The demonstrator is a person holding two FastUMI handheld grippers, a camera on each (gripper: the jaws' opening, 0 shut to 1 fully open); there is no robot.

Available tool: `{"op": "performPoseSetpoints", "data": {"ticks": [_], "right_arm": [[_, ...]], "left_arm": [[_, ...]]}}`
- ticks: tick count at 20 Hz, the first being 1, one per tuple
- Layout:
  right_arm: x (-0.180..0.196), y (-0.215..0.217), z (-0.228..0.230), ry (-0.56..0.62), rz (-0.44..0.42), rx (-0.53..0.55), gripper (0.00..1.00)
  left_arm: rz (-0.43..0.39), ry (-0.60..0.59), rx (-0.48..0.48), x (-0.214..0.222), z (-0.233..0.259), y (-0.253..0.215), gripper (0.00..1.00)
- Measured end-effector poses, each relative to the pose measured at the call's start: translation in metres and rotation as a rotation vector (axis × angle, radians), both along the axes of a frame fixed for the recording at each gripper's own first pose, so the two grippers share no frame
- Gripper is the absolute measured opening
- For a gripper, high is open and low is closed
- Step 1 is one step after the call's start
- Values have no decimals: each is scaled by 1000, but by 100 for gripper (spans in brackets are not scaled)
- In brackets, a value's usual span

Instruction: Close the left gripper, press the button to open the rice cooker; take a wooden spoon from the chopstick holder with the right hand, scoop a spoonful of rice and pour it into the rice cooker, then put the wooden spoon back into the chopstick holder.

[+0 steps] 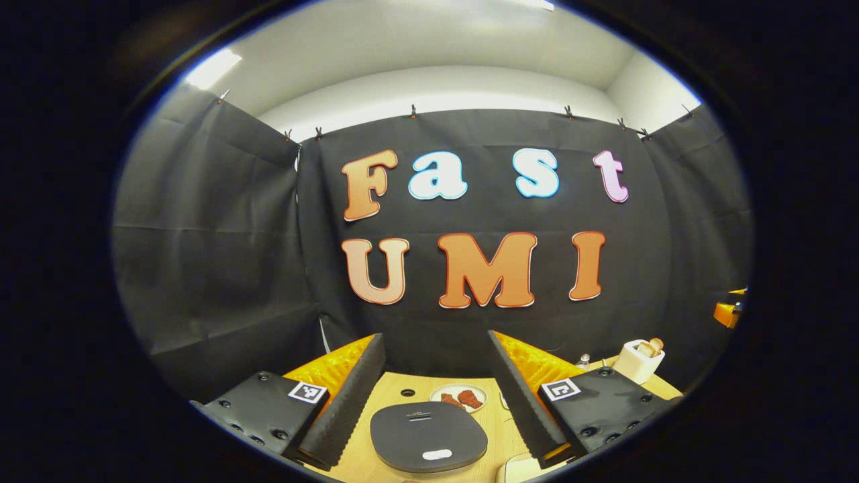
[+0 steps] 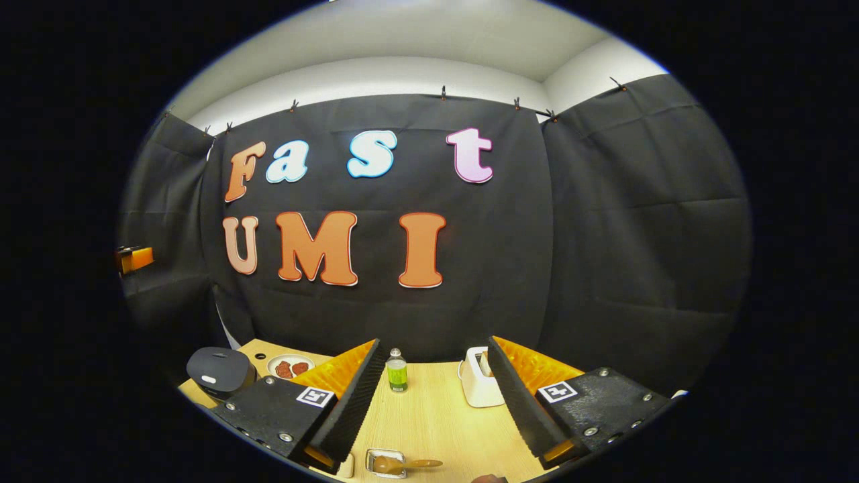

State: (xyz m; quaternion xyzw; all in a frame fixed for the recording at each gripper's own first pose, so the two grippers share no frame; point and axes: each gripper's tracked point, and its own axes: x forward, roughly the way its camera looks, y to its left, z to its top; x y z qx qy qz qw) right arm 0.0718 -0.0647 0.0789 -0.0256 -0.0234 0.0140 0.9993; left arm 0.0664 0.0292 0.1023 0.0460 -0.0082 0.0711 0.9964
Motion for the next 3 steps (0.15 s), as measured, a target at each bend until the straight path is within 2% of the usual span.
{"op": "performPoseSetpoints", "data": {"ticks": [3], "right_arm": [[1,-5,-5,6,-6,18,95]], "left_arm": [[14,-9,-4,-2,-7,2,96]]}}
